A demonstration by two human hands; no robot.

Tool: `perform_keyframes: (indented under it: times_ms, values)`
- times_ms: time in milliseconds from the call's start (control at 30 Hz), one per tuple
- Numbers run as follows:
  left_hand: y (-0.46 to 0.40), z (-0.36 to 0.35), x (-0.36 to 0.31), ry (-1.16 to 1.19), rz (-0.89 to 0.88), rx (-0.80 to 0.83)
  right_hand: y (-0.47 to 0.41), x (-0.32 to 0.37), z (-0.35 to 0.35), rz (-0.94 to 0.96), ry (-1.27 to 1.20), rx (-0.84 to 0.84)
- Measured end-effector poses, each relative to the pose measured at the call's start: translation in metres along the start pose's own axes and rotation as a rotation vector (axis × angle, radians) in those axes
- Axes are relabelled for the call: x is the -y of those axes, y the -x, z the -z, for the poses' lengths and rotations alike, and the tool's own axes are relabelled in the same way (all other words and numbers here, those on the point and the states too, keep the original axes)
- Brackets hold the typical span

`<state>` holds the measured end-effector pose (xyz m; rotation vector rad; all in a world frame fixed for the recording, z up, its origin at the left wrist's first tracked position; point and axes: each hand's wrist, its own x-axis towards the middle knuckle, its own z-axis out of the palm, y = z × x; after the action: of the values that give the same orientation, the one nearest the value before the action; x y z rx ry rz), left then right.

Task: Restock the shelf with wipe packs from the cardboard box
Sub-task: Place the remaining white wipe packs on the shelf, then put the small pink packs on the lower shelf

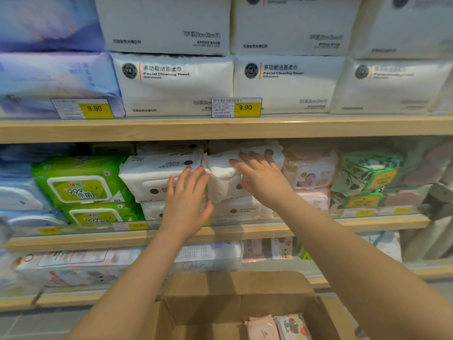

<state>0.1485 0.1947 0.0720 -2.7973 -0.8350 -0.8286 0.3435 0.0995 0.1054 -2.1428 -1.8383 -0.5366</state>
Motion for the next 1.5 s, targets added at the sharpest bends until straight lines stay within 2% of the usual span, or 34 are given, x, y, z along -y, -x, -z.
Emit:
perform_keyframes:
  times_ms: [133,267,367,567,800,900,1000,1100,1300,1400,1500]
  values:
    - [0.011,0.004,-0.007,0.116,0.020,-0.090,0.010,0.001,0.009,0.033,-0.013,-0.093]
    - [0.049,-0.014,-0.031,0.275,0.059,-0.072,0.045,0.001,0.011,0.030,-0.104,-0.110]
    - [0.092,-0.047,-0.058,0.344,0.003,0.058,0.101,0.002,-0.002,-0.020,-0.214,-0.088]
    - [0.184,-0.121,-0.101,0.336,-0.105,0.492,0.227,0.003,-0.076,-0.214,-0.326,0.216]
    - [0.235,-0.180,-0.109,0.357,-0.014,0.761,0.322,0.021,-0.147,-0.473,-0.440,0.534]
    - [0.243,-0.207,-0.118,0.413,0.105,0.845,0.343,0.021,-0.167,-0.552,-0.443,0.631]
    - [0.244,-0.231,-0.134,0.515,0.361,0.936,0.354,0.016,-0.186,-0.603,-0.440,0.674]
    - [0.246,-0.248,-0.154,0.581,0.560,0.957,0.366,0.012,-0.205,-0.612,-0.463,0.673]
    - [0.247,-0.259,-0.166,0.711,0.849,0.757,0.378,0.011,-0.219,-0.633,-0.455,0.598]
    - [0.242,-0.254,-0.155,0.833,1.012,0.728,0.374,0.013,-0.216,-0.627,-0.435,0.604]
    - [0.241,-0.244,-0.138,0.913,1.046,0.721,0.364,0.021,-0.207,-0.621,-0.369,0.567]
